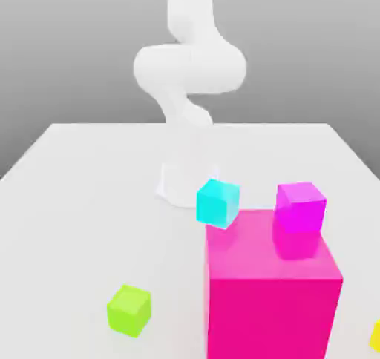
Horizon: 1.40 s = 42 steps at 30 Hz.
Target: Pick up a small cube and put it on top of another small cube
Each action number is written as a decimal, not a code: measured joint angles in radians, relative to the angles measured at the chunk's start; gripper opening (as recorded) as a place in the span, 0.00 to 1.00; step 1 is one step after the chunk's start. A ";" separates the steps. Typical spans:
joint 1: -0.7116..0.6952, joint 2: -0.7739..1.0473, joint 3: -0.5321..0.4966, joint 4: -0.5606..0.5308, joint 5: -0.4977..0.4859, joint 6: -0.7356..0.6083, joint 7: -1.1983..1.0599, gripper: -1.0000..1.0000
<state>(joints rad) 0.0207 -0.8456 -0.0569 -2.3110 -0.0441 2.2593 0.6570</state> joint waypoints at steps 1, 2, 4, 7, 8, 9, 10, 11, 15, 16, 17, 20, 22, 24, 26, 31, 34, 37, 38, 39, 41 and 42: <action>0.009 -0.018 -0.025 -0.005 -0.019 -0.016 -0.062 0.50; 0.018 -0.035 -0.050 -0.010 -0.037 -0.031 -0.122 0.50; 0.035 -0.065 -0.101 -0.021 -0.072 -0.057 -0.238 0.50; 0.060 -0.101 -0.179 -0.037 -0.126 -0.090 -0.410 0.50; 0.072 -0.111 -0.208 -0.043 -0.146 -0.099 -0.465 0.50; 0.081 -0.119 -0.235 -0.049 -0.164 -0.107 -0.523 0.50; 0.090 -0.126 -0.263 -0.056 -0.182 -0.113 -0.580 0.50; 0.099 -0.132 -0.291 -0.062 -0.199 -0.119 -0.638 0.50; 0.140 -0.140 -0.409 -0.089 -0.270 -0.131 -0.866 0.50; 0.152 -0.138 -0.440 -0.097 -0.288 -0.131 -0.922 0.50; 0.164 -0.135 -0.471 -0.104 -0.306 -0.130 -0.978 0.50; 0.206 -0.116 -0.566 -0.126 -0.360 -0.119 -1.144 0.50; 0.240 -0.095 -0.632 -0.140 -0.396 -0.106 -1.252 0.50; 0.276 -0.066 -0.698 -0.155 -0.430 -0.087 -1.359 0.50; 0.322 -0.033 -0.768 -0.169 -0.464 -0.065 -1.464 0.50; 0.475 0.076 -0.958 -0.202 -0.549 0.012 -1.710 0.50; 0.604 0.156 -1.089 -0.220 -0.595 0.072 -1.848 0.50; 0.776 0.238 -1.247 -0.234 -0.643 0.136 -1.973 0.50; 0.847 0.262 -1.309 -0.237 -0.662 0.158 -2.010 0.50; 0.925 0.282 -1.375 -0.240 -0.686 0.177 -2.042 0.50; 1.096 0.285 -1.520 -0.239 -0.771 0.194 -2.078 0.50; 1.183 0.275 -1.592 -0.236 -0.825 0.195 -2.087 0.50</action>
<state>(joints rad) 1.2039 -0.5711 -1.6485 -2.5473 -0.8689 2.4543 -1.4298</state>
